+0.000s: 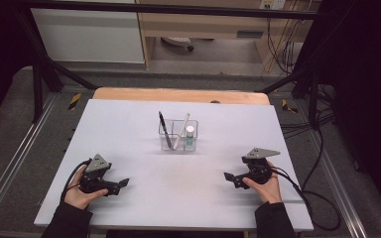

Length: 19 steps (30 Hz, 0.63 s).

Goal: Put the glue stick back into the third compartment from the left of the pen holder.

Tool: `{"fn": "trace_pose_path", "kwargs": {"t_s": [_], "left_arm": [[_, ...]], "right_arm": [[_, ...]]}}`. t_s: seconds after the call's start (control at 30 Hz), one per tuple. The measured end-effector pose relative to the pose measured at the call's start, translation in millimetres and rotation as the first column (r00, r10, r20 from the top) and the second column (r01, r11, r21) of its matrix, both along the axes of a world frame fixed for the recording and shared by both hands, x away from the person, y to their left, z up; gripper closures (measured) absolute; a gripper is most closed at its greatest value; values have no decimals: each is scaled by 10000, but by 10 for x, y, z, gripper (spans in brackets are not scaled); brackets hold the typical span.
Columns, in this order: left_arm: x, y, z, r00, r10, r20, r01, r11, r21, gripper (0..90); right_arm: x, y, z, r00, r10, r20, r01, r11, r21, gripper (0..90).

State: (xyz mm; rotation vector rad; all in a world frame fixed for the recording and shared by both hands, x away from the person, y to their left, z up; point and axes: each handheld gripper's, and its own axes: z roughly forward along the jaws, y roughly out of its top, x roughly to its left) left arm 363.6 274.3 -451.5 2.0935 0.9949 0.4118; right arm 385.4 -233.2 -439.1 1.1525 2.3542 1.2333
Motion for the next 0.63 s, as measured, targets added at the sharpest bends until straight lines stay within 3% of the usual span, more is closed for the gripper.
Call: {"fn": "trace_pose_path", "kwargs": {"t_s": [0.37, 0.63], "left_arm": [[-9, -18, -6, 9999, -114, 23, 114, 9999, 6, 70], [-12, -19, 0, 9999, -126, 58, 126, 9999, 9, 70]], "right_arm": [[-146, -268, -127, 10000, -10, -97, 11, 10000, 78, 4], [-169, -310, -117, 10000, -86, -39, 86, 9999, 144, 4]]}}
